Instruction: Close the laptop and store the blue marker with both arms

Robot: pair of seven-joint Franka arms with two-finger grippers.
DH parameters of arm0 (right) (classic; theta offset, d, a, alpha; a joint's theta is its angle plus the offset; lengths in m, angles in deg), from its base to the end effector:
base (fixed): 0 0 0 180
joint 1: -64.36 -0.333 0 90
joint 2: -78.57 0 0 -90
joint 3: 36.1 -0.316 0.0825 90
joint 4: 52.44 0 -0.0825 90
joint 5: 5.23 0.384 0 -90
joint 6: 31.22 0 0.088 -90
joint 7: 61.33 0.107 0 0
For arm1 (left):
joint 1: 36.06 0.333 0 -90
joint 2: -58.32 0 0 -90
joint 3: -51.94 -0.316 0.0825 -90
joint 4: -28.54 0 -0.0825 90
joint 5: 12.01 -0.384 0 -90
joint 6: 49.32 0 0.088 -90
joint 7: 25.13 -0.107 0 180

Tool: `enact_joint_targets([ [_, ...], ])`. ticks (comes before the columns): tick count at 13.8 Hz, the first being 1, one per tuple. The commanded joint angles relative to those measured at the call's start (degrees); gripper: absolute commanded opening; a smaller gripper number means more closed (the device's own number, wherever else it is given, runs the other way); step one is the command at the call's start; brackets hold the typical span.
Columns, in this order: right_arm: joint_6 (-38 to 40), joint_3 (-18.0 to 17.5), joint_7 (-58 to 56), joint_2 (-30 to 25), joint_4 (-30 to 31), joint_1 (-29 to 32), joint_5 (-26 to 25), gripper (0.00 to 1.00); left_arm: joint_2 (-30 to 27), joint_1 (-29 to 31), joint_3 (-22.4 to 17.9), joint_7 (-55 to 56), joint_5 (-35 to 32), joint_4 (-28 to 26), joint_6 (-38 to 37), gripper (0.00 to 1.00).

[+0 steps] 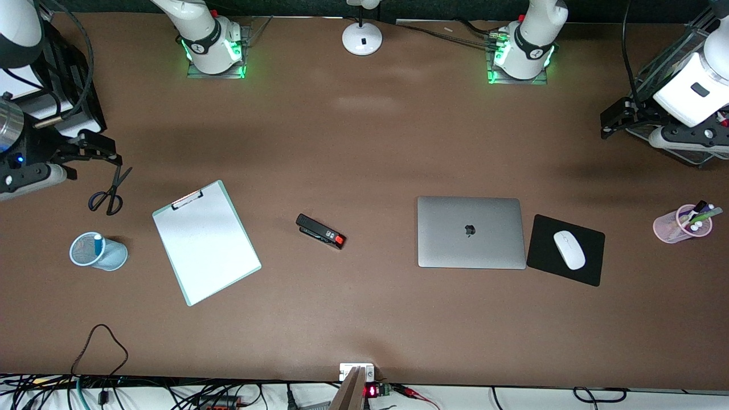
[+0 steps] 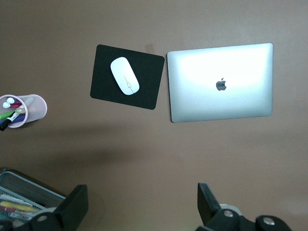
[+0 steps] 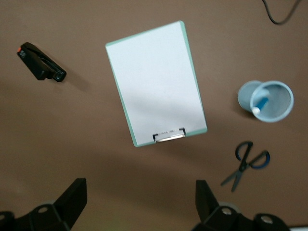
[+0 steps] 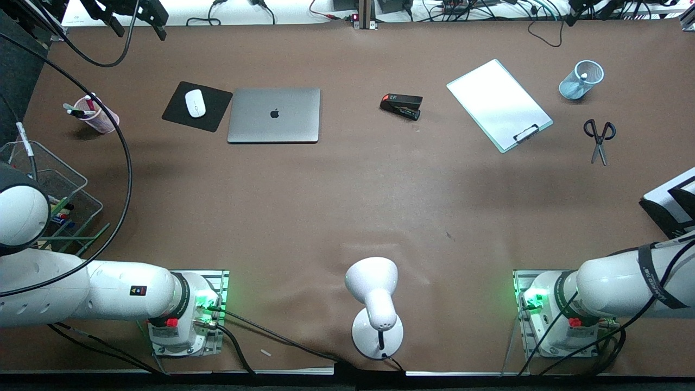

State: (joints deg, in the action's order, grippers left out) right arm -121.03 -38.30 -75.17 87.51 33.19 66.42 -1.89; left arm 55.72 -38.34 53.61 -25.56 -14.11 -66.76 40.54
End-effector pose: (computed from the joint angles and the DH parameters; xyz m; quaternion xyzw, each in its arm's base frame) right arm 0.5988 0.0060 0.5703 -0.9914 -0.1203 0.0373 0.0368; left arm 0.5371 -0.0335 0.6056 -0.9988 0.0386 0.0242 0.0197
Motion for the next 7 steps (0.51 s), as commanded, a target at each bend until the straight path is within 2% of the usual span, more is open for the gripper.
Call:
enact_joint_targets([
  [1,0.34,0.18,4.16,-5.40,5.41,-0.13,-2.01,1.00,-0.57,-0.19,-0.36,-0.54,0.78,0.48,-1.01,1.00],
  [7,-0.45,0.44,9.17,-9.72,10.52,0.22,-2.37,1.00,-0.74,-0.19,-0.01,-0.54,0.69,1.00,-1.98,1.00],
])
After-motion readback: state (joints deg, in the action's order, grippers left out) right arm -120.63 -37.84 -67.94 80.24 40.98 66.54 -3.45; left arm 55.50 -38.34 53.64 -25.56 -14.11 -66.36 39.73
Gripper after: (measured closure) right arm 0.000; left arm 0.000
